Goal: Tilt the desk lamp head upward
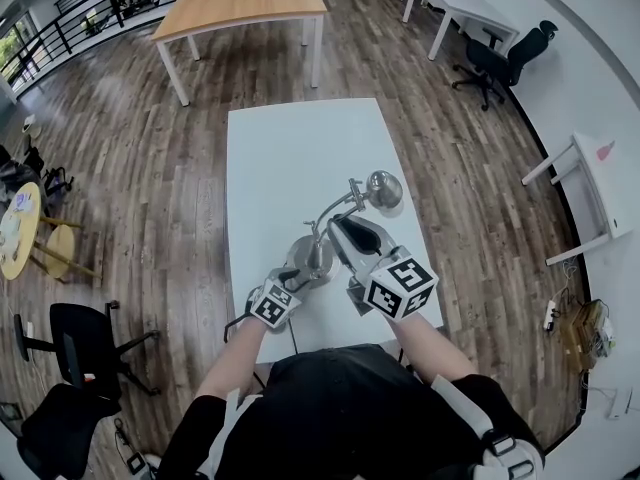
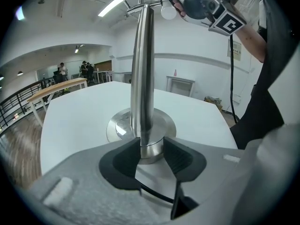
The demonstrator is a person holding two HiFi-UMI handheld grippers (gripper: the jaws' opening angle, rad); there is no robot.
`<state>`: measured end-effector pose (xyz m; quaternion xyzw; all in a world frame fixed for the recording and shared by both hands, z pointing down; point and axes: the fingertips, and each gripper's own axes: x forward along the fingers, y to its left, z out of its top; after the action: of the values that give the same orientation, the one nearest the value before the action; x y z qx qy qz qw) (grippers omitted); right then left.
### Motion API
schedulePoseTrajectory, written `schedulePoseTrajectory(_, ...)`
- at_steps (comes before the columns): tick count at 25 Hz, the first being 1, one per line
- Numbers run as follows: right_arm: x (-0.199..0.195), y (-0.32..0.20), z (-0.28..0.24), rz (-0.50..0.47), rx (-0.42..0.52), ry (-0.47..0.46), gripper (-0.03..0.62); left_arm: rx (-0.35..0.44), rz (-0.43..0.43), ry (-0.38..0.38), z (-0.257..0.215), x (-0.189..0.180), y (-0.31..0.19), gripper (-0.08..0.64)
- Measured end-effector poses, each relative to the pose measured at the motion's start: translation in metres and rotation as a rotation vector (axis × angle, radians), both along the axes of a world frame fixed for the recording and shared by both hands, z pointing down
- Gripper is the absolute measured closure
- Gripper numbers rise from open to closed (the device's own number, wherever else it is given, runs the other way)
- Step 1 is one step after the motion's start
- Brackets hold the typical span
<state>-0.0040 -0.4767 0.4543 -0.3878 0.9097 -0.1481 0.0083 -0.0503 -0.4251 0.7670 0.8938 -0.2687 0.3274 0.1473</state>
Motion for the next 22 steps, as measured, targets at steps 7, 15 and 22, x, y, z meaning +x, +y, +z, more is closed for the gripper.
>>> schedulePoseTrajectory(7, -0.023, 0.005, -0.003, -0.074, 0.093, 0.140, 0.545, -0.006, 0.013, -0.009, -0.001, -0.001, -0.001, 0.410)
schedulePoseTrajectory(15, -0.032, 0.007, -0.006, -0.109, 0.113, 0.158, 0.552, -0.011, 0.012, -0.014, -0.003, -0.001, 0.000, 0.410)
schedulePoseTrajectory(22, -0.034, 0.009, -0.006, -0.150, 0.141, 0.192, 0.557, -0.005, 0.008, -0.008, 0.001, 0.006, -0.001, 0.410)
